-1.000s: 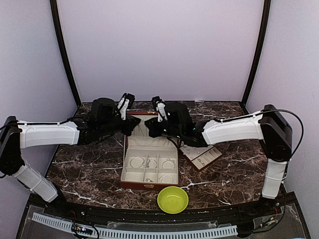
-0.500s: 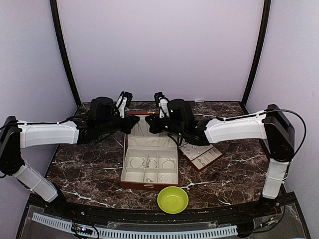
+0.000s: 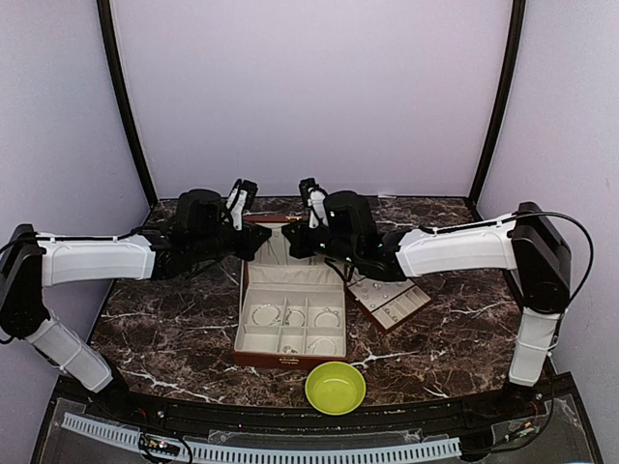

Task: Organize the mixed jewelry
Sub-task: Hang the necklace on the necklace hanger.

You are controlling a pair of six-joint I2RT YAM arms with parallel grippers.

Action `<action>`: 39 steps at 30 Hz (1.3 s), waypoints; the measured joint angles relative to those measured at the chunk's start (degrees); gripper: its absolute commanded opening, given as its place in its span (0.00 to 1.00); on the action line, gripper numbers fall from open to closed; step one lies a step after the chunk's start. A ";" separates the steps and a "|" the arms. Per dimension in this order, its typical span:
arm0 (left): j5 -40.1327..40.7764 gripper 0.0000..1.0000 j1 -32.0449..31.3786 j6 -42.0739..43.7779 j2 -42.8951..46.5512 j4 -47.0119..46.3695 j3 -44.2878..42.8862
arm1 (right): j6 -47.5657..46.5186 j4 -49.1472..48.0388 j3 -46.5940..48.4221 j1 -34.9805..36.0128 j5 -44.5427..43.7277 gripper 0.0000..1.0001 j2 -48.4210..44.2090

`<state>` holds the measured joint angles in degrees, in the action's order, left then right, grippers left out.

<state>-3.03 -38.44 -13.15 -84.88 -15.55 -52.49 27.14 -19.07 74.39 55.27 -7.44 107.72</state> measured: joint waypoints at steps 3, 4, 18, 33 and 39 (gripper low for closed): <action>-0.17 0.00 0.02 -0.07 -0.31 0.04 0.00 | -0.02 0.28 0.24 -0.17 0.15 0.00 0.11; -0.20 0.00 0.02 -0.11 -0.42 0.04 0.00 | 0.00 0.39 0.28 -0.20 0.15 0.00 0.11; -0.63 0.00 0.02 -0.63 -0.94 0.26 0.00 | -0.02 1.55 1.77 -0.22 0.31 0.00 1.49; -0.90 0.00 0.02 -1.27 -1.42 0.87 -0.31 | -0.02 2.23 2.67 -0.22 0.37 0.00 2.43; -1.22 0.00 0.15 -2.56 -1.53 1.01 -1.05 | -0.02 2.47 3.32 -0.20 0.81 0.00 3.21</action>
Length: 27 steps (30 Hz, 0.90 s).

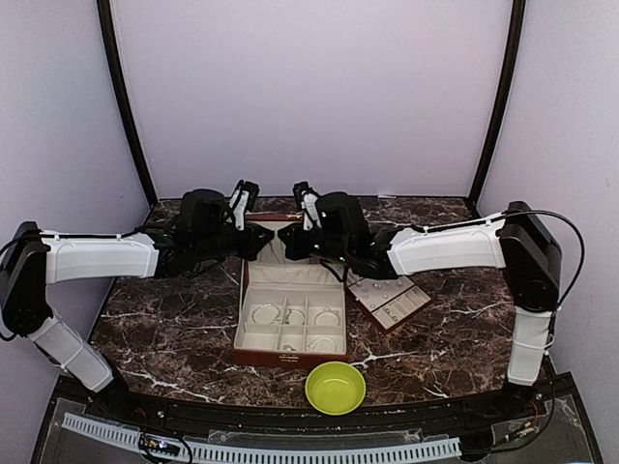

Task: Organize the mixed jewelry
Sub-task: Hang the necklace on the necklace hanger.

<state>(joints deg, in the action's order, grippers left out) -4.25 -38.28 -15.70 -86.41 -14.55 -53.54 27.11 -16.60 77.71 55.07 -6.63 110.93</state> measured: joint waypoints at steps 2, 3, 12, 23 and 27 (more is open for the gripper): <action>-0.26 0.00 0.17 -0.48 0.00 0.04 0.00 | 0.00 0.09 0.07 -0.02 0.22 0.00 0.17; -0.39 0.00 0.22 -0.70 0.00 0.04 0.00 | 0.02 0.15 0.07 -0.02 0.39 0.00 0.24; -0.94 0.00 0.57 -2.51 0.00 0.04 0.00 | 0.02 0.17 0.20 0.00 0.74 0.00 0.39; -2.03 0.31 0.57 -3.08 0.11 -0.28 0.48 | 0.13 0.17 0.20 0.00 0.66 0.05 0.39; -2.36 0.34 0.57 -3.17 0.39 -0.37 1.22 | 0.48 0.15 0.17 0.00 0.61 0.08 0.37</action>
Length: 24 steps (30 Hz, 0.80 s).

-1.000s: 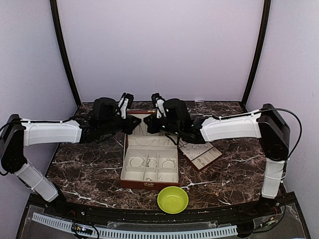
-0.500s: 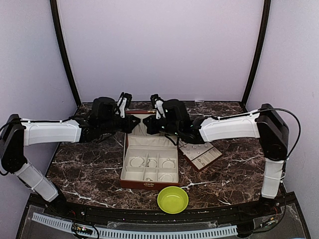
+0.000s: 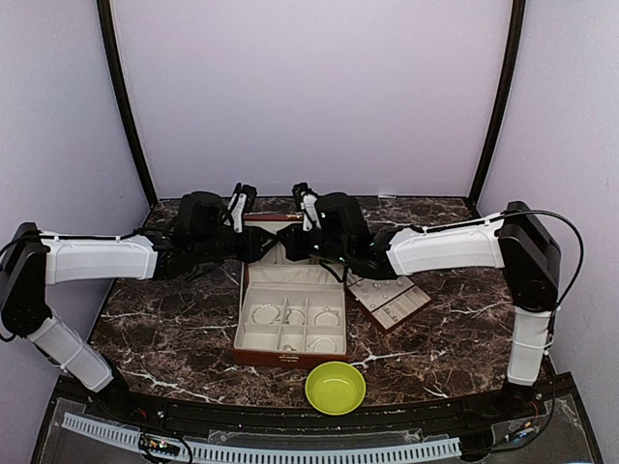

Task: Organize the mixed jewelry
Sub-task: Hang the necklace on the necklace hanger.

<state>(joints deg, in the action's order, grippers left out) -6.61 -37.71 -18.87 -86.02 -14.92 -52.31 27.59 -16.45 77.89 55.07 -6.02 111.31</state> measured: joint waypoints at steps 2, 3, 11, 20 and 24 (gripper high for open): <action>0.00 0.36 0.00 0.02 0.26 0.02 0.31 | -0.02 -0.04 -0.17 0.00 0.02 0.10 -0.13; -0.02 0.36 0.00 0.00 0.57 0.02 0.55 | -0.02 -0.07 -0.37 0.00 0.07 0.11 -0.33; -0.26 0.43 0.00 0.22 5.97 -0.04 3.63 | 0.39 -0.15 -2.71 0.00 0.24 0.17 -3.23; 0.28 0.49 0.00 0.24 14.86 1.25 7.39 | 0.92 -0.83 -6.80 -0.11 4.17 0.32 -8.79; 1.81 0.56 0.00 0.66 18.73 2.91 8.20 | 0.98 -1.55 -9.33 -0.11 9.38 0.37 -12.26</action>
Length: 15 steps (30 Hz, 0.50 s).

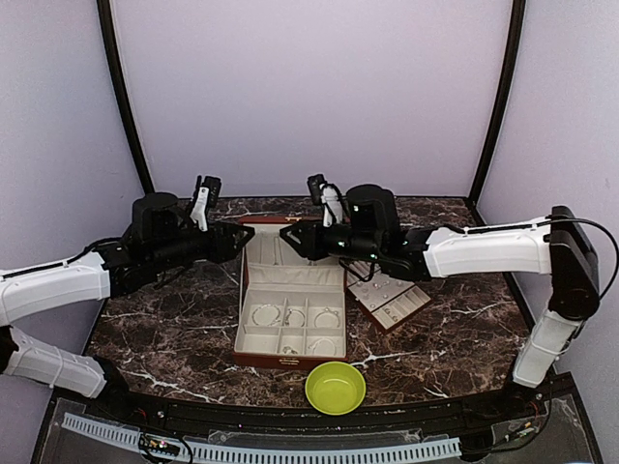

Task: Organize the mixed jewelry
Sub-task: Hang the necklace on the necklace hanger, then pick up the compartment layer from the center of the board.

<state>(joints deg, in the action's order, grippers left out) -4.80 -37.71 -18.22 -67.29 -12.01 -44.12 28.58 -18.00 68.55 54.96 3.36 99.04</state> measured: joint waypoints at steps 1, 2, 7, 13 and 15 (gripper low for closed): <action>0.59 0.58 0.02 0.20 0.83 0.66 0.02 | 0.07 0.04 -0.76 0.00 0.87 0.38 -1.03; 1.03 0.63 0.07 0.44 1.51 1.22 0.02 | 0.04 0.11 -1.95 0.00 1.68 0.39 -2.51; 4.59 0.74 1.68 2.29 5.18 4.94 0.04 | 1.09 2.75 -10.12 -0.24 1.51 0.43 -13.20; 5.70 0.76 8.13 5.97 7.45 9.22 0.00 | 5.31 12.57 -19.17 -2.89 -5.73 0.43 -26.21; 6.14 0.76 9.64 7.50 7.48 10.80 -0.11 | 7.52 16.87 -22.21 -5.66 -8.15 0.43 -28.98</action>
<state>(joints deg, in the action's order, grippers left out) 1.34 -28.08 -10.72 -59.81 -1.21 -44.23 36.10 -1.13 46.35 49.30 -4.80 70.06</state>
